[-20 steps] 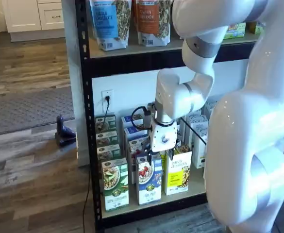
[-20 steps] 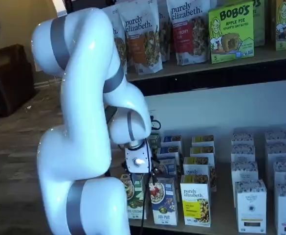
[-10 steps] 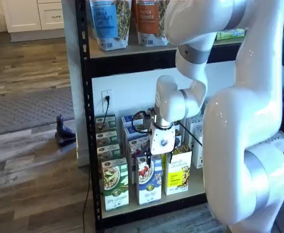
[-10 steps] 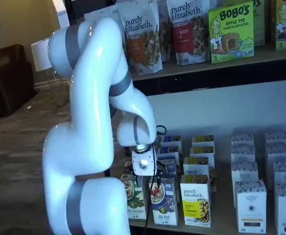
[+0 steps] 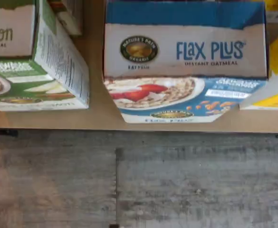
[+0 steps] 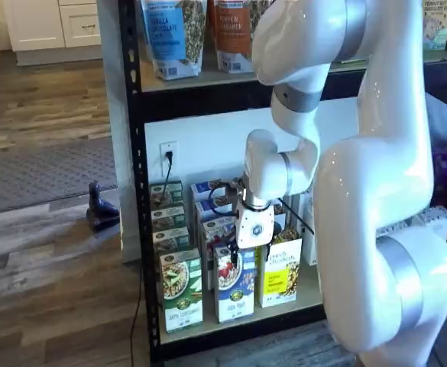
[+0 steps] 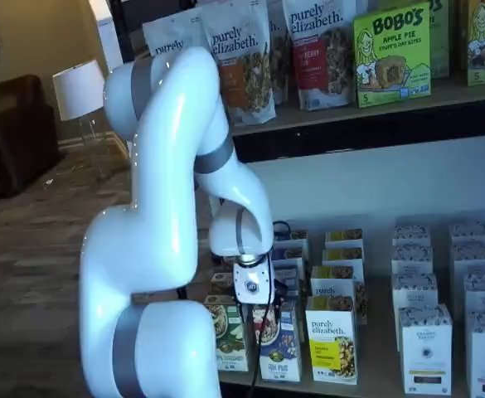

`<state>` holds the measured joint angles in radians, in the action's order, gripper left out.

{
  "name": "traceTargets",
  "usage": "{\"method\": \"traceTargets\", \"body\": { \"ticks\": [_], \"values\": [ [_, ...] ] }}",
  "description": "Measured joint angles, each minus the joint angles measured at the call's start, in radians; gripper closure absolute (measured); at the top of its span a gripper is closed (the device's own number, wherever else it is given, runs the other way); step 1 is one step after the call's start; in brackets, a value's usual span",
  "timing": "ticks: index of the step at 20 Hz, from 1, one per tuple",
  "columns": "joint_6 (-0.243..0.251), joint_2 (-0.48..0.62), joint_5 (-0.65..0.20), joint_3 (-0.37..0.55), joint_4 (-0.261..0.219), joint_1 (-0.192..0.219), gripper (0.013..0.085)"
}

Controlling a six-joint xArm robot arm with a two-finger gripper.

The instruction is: Pick up the blue and white box that is on the bottom shelf, the second box from the left

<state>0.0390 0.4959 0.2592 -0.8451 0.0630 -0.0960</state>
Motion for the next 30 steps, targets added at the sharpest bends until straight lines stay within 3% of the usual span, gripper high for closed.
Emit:
{"method": "traceTargets", "body": {
  "ticks": [5, 12, 17, 22, 30],
  "values": [
    [-0.015, 0.065, -0.004, -0.071, 0.012, 0.003, 0.013],
    [0.009, 0.137, 0.021, -0.179, -0.02, 0.011, 0.013],
    [0.001, 0.171, 0.044, -0.24, -0.012, 0.012, 0.013],
    [-0.015, 0.194, 0.055, -0.278, 0.006, 0.011, 0.013],
    [0.01, 0.209, 0.063, -0.312, -0.023, 0.014, 0.013]
  ]
}}
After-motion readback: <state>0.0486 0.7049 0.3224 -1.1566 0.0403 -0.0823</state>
